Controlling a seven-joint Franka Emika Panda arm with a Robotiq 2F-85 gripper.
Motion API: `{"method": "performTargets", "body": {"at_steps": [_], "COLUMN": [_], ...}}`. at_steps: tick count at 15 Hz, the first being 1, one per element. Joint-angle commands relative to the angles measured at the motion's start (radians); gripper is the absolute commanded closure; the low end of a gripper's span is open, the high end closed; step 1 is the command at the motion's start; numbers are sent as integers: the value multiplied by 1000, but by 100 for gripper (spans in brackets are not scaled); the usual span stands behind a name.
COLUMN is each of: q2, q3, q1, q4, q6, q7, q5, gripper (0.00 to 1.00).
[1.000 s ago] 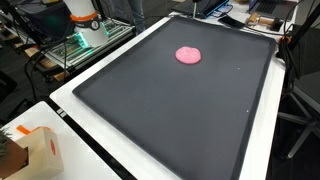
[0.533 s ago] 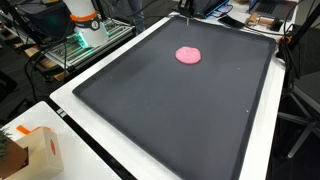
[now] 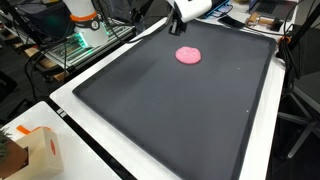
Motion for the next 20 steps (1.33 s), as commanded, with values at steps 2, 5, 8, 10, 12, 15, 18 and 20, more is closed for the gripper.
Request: {"method": "performTargets", "body": {"at_steps": [2, 5, 8, 10, 12, 15, 18, 20], "q2": [58, 91, 124, 143, 160, 182, 203, 215], "q3": [1, 2, 1, 2, 2, 3, 1, 1], "q1": [-45, -67, -83, -92, -98, -106, -110, -114], "q4": [11, 13, 20, 24, 28, 37, 48, 53], "q6": [-31, -35, -42, -49, -52, -58, -48, -41], "q7": [-67, -106, -135, -150, -158, -168, -166, -159], "q5": [66, 93, 105, 114, 120, 127, 131, 137], "gripper": [96, 96, 96, 96, 96, 96, 96, 96]}}
